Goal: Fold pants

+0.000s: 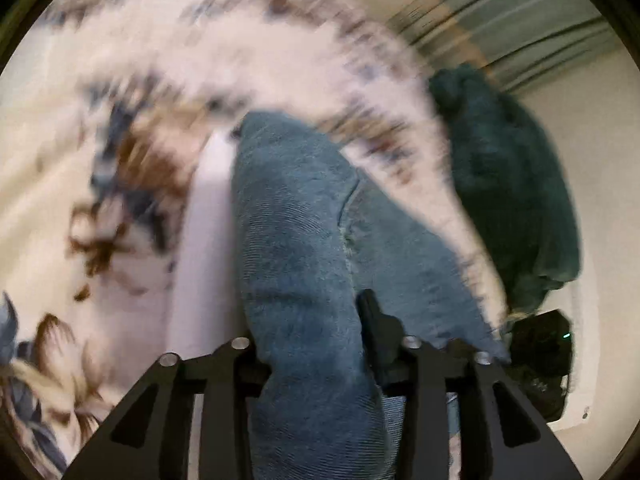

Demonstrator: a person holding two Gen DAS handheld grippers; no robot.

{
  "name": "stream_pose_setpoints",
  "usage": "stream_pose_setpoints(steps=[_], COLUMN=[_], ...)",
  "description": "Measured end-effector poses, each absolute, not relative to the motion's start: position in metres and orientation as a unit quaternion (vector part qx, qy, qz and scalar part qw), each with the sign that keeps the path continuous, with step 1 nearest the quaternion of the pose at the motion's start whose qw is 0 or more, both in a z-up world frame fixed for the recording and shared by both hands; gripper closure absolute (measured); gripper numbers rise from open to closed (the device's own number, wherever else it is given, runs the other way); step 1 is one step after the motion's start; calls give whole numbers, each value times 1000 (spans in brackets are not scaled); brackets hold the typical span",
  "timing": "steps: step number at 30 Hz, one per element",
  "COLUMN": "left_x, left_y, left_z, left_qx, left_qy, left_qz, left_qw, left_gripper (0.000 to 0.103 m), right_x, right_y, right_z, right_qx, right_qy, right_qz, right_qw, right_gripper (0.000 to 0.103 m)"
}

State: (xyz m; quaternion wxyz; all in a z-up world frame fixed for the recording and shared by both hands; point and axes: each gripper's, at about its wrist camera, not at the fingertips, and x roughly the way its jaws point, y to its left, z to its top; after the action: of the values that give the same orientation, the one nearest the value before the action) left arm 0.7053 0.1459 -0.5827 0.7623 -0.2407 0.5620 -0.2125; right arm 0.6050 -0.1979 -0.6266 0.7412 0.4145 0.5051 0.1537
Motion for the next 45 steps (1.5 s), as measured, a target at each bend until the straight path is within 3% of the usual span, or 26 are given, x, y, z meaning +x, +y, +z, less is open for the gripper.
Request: stream_pose_setpoints(steps=[3,6,8,12,18,20,22,25,27,45], left_x=[692,669,650,641,638,639,639,634,628,531], left_y=[163,171,169,166,153,145,134,118,108,77], left_z=[-594,-580,-571,-575,-584,-578,-566,-536,-516,-362], left_qx=[-280,-284,-267,-210,-151,-127,-81,-27,-1,3], left_qy=[553,557,556,567,576,584,593,574,558,499], left_qz=[-237,-223,-209,-172,-153,-140,-104,-74,-63,-27], left_qw=[748,748,759,777,789,790,794,815,827,866], left_gripper=[54,51,43,40,38,33,20,17,9,7], right_x=[599,584,579,575,580,577,578,567,559,449], right_y=[-200,-202,-200,-195,-176,-176,-171,-169,-168,-163], right_z=[-644,-634,-621,-604,-608,-600,-588,-562,-544,-348], right_qx=[407,385,354,303,206,196,178,139,109,61], right_qy=[533,548,560,588,626,632,634,626,614,527], right_qz=[136,115,88,47,-3,-14,-36,-76,-109,-135], right_qw=[729,734,744,748,752,750,752,763,775,837], right_gripper=[37,35,26,24,12,11,8,7,7,7])
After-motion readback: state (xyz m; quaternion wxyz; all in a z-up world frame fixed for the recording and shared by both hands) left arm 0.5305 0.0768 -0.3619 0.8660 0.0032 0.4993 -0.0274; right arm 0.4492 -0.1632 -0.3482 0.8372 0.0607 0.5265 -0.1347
